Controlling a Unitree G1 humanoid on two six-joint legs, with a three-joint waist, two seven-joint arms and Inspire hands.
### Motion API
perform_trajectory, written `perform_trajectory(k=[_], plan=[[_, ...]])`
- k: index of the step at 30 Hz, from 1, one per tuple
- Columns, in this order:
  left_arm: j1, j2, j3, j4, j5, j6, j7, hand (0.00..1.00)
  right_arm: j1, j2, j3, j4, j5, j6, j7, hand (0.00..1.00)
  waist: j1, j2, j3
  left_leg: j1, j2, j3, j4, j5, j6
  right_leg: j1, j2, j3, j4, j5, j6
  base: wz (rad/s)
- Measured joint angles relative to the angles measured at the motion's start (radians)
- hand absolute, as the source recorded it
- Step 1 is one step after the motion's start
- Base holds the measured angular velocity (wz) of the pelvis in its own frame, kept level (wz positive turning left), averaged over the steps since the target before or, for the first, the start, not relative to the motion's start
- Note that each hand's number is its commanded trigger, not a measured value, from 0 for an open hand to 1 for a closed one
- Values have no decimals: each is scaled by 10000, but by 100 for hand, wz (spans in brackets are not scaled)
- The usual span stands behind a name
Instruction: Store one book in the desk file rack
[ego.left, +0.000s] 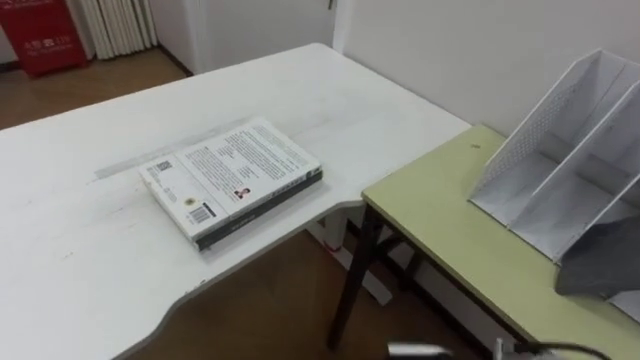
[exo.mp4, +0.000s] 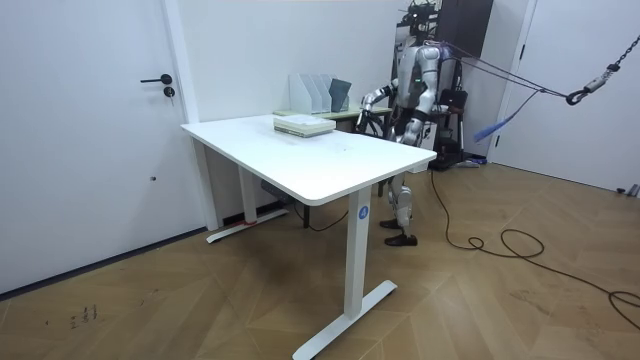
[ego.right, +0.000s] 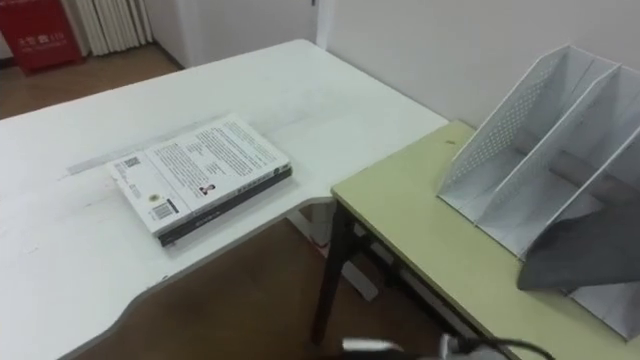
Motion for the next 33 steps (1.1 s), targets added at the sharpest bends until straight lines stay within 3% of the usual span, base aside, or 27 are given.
perform_trajectory(k=[2,9,11,14,20,23,26,33], plan=[[-43,-85,-13,112,-9,-20,68,0,24,381,-126,1710,-915,-1,-240,0,-14,87,-35,-14,4,20,49,0,-1,6,-1,-54,-11,2,-4,0],[76,-281,251,428,-339,-43,472,0,185,893,-1486,4562,-1479,-156,-1444,0,-51,125,-112,48,-12,-82,100,-1,-2,142,-14,-156,-105,4,-7,5],[196,-374,487,444,-269,-57,530,0,239,1177,-2134,5897,-1245,-453,-2263,0,-64,164,-104,303,-24,-105,14,-22,3,430,9,-141,-216,5,-3,4],[171,-475,670,822,-252,-56,656,0,363,1300,-2838,7202,-422,-805,-3291,0,-159,229,-111,314,-58,-224,41,-41,6,556,31,-168,-312,12,15,9],[515,-1001,1745,868,-204,-58,1003,0,1101,1874,-4366,8276,1516,-1042,-5585,0,-556,469,-60,363,-103,-270,-15,-38,12,705,24,-175,-548,31,51,6],[714,-1146,1966,921,-148,-68,1180,0,1206,2137,-4944,8713,2054,-1228,-6362,0,-836,609,-39,480,-102,-235,-118,-36,10,771,23,-155,-553,-3,55,-2],[813,-1173,2133,912,191,-143,1361,0,1234,2310,-5220,9093,2602,-1418,-6851,0,-1103,630,-45,505,-108,-203,-182,-36,5,749,28,-140,-552,-57,48,-1],[794,-1296,2542,857,924,-151,1559,0,1335,2383,-5221,9247,3021,-1432,-7254,0,-1255,615,-88,525,-114,-150,-166,-36,3,700,3,-120,-557,-74,67,-2]])
